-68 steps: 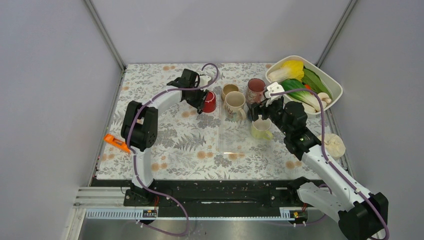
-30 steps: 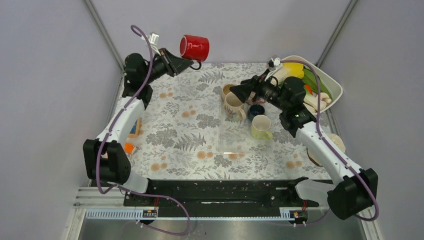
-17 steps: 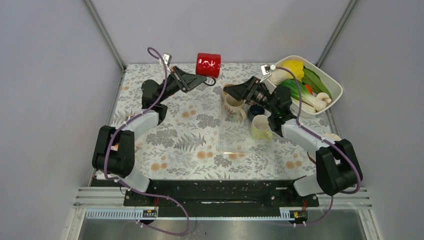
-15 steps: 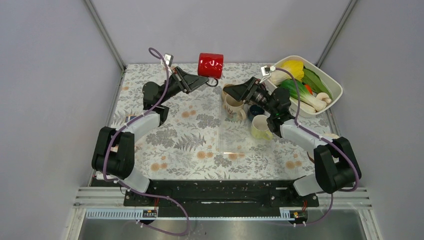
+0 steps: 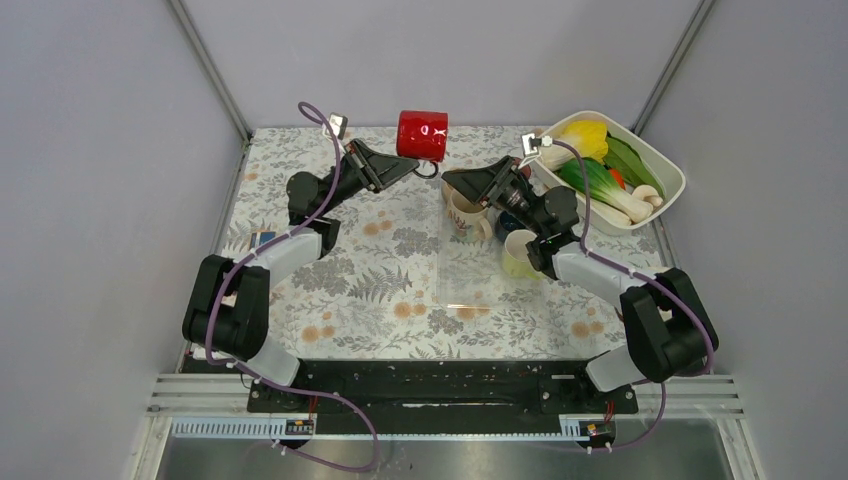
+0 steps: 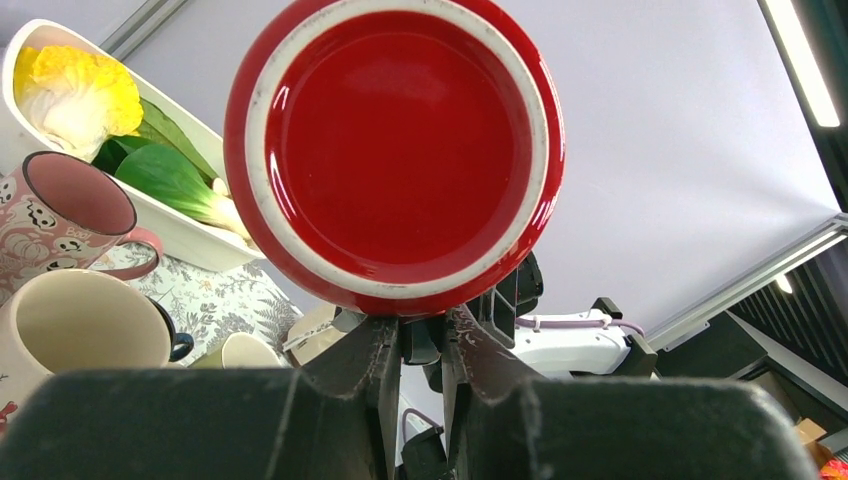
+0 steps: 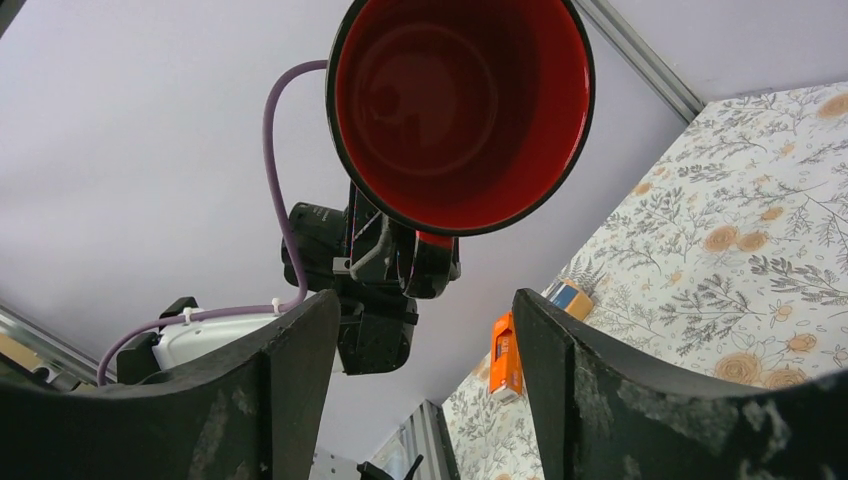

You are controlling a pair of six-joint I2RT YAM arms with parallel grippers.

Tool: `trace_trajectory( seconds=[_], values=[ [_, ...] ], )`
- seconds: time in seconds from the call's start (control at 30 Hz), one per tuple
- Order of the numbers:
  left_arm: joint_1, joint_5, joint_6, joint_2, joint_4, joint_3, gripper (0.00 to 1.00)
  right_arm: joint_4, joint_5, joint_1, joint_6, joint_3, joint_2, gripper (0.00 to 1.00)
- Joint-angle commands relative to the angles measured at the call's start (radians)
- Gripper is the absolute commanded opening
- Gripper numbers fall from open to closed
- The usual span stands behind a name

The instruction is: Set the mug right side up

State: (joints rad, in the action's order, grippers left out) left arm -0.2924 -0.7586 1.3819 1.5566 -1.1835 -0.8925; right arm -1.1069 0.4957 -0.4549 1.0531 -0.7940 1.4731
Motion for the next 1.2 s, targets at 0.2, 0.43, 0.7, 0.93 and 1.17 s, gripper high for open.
trace_trajectory(
  seconds=[0.2, 0.43, 0.7, 0.93, 1.17],
  values=[
    [-0.030, 0.051, -0.014, -0.025, -0.142, -0.007, 0.00, -0.078, -0.039, -0.029, 0.028, -0.006, 0.042, 0.71],
    [-0.052, 0.049, -0.017, 0.000, -0.151, -0.008, 0.00, -0.101, -0.048, -0.034, 0.050, -0.004, 0.050, 0.69],
    [-0.075, 0.038, -0.044, 0.019, -0.148, -0.004, 0.00, -0.120, -0.055, -0.039, 0.108, -0.011, 0.063, 0.62],
    [-0.092, 0.020, -0.051, 0.023, -0.149, -0.009, 0.00, -0.119, -0.055, -0.039, 0.119, -0.021, 0.078, 0.57],
    [-0.104, 0.012, -0.070, 0.016, -0.150, 0.006, 0.00, -0.127, -0.061, -0.027, 0.128, -0.017, 0.063, 0.51]
  ],
)
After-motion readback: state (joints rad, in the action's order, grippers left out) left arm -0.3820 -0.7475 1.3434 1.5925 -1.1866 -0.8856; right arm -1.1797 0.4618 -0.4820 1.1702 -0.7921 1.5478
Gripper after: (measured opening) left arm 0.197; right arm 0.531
